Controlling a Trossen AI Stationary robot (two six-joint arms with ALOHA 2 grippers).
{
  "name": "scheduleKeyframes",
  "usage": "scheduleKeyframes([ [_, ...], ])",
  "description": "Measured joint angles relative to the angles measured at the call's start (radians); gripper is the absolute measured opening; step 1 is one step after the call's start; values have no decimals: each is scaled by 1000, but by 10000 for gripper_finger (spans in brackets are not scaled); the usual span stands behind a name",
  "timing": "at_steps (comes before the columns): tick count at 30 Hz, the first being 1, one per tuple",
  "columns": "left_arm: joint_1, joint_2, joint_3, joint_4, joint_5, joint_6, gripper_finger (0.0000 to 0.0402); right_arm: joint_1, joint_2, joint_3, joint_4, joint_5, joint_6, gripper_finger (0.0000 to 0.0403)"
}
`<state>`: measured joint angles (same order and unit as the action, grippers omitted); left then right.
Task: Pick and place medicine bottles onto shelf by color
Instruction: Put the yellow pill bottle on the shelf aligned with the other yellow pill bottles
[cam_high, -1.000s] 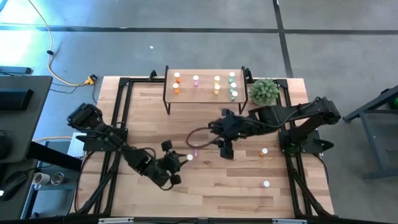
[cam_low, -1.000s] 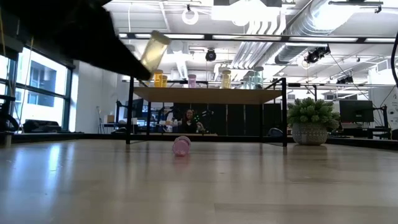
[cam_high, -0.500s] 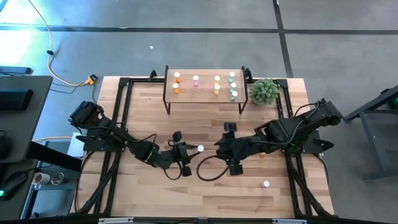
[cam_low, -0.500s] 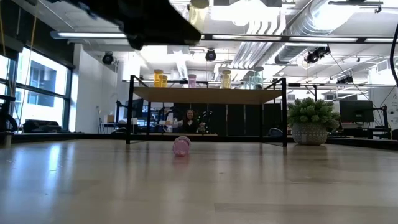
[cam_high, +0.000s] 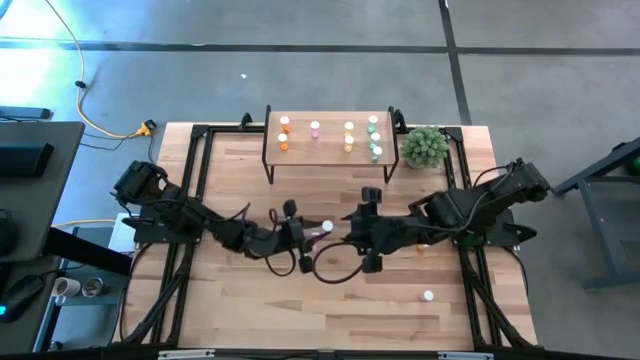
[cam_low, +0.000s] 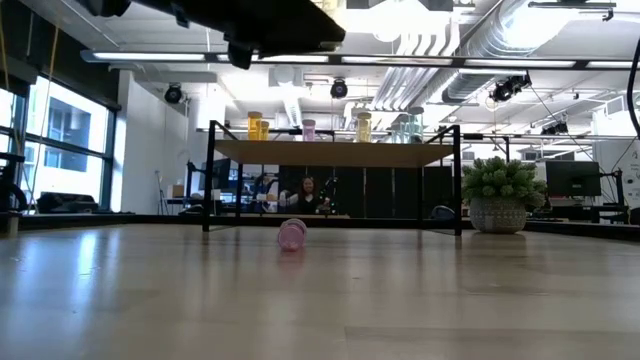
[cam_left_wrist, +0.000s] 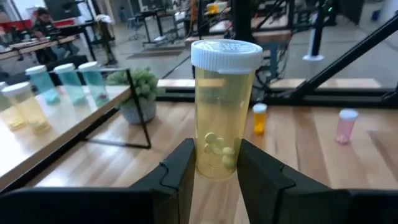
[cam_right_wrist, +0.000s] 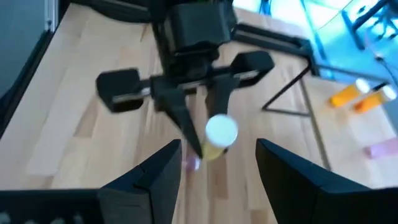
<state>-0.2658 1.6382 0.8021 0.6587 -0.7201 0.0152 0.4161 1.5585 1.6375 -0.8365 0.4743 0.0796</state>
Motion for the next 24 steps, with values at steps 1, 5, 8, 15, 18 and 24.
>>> scheduleKeyframes([
  [1, 5, 0, 0, 11, 12, 4, 95, -5, 0, 0, 13, 4, -18, 197],
  [5, 23, 0, 0, 53, 32, 55, 95, -35, 0, 0, 93, -28, -91, 197],
  [8, 38, 0, 0, 64, 32, 93, 95, -71, 0, 0, 130, -80, -141, 197],
  [15, 63, 0, 0, 73, 33, 127, 95, -159, 9, 0, 139, -185, -148, 197],
  [18, 72, 0, 0, 73, 33, 128, 95, -182, 20, -1, 143, -219, -149, 197],
  [24, 78, 0, 1, 78, 31, 135, 95, -203, 37, -1, 112, -238, -150, 197],
])
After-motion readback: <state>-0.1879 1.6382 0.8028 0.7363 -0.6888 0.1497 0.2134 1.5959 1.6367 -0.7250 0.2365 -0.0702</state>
